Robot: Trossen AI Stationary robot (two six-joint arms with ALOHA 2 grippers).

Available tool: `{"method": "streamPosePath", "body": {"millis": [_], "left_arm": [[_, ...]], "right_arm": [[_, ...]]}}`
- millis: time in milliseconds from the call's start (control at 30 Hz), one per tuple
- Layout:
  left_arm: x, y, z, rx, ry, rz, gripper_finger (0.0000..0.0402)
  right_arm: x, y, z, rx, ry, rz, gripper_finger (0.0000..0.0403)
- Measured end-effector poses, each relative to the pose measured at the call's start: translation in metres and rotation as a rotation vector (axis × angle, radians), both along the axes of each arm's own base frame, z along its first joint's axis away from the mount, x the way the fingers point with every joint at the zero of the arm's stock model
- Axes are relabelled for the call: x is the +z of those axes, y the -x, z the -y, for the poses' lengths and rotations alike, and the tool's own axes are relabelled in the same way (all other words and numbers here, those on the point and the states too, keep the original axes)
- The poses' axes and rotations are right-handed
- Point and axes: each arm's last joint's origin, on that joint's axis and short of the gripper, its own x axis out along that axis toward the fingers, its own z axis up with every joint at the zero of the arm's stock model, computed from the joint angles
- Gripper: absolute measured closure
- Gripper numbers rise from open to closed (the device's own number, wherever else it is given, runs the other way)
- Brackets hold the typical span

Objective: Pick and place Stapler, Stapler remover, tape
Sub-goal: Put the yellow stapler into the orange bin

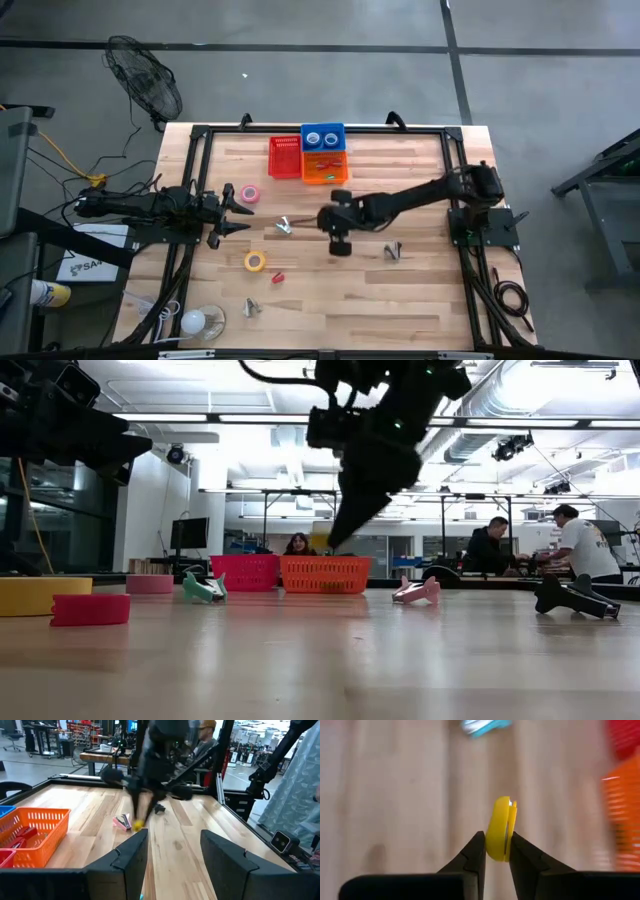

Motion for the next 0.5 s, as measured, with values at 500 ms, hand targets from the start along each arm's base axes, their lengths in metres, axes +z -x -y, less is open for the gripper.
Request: {"method": "streamPosePath", "body": {"millis": [500], "left_arm": [[0.000,0.000,0.000,0.000,0.000,0.000,0.0223]], "right_arm": [[0.019,0.004,0.114,-0.256,0.032,0.123,0.0342]]}}
